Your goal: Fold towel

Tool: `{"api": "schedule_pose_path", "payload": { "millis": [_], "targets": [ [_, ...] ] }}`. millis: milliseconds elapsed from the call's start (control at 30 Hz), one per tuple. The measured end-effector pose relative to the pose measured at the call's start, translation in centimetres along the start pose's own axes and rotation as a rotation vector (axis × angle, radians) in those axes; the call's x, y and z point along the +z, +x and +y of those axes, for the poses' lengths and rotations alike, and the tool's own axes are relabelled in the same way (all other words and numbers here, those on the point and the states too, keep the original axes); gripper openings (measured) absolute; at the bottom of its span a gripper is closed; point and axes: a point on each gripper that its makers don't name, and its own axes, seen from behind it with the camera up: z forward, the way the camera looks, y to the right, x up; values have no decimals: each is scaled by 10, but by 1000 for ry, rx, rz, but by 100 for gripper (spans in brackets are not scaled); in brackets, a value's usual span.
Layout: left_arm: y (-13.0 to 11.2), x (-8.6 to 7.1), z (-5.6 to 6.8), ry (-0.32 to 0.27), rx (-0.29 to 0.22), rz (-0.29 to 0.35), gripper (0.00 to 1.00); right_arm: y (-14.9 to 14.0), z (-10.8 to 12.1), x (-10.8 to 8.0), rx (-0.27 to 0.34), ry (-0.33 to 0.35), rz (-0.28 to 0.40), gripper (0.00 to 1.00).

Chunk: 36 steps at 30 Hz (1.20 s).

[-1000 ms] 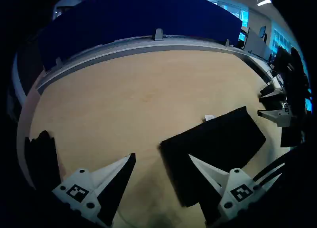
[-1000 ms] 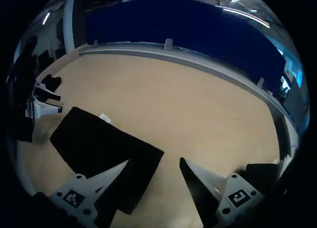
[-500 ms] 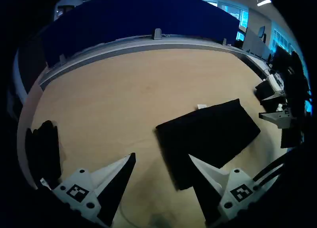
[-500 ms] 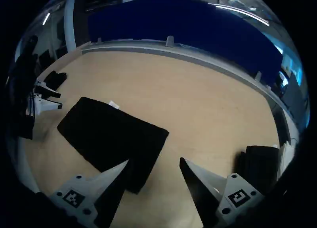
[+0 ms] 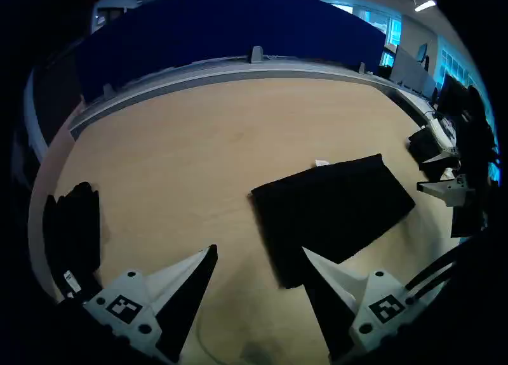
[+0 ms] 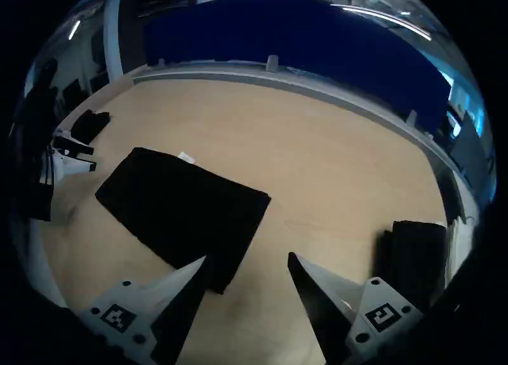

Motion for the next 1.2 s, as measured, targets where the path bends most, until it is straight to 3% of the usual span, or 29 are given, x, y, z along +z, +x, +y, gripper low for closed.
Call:
{"api": "schedule_pose_path", "payload": {
  "millis": [467, 833, 967, 1200],
  "targets": [
    [-30, -32, -17, 63, -53, -2, 88, -34, -22, -13, -144, 95, -61, 89],
    [-45, -45, -21, 83, -95, -1, 89, -51, -26, -17, -183, 128, -89, 88],
    [-46, -47, -20, 85, -94, 1, 89, -57, -29, -17, -197, 141, -102, 81],
    [-48, -50, -18, 84, -96, 1, 89, -69, -34, -13, -200, 174, -129, 51]
  ]
}}
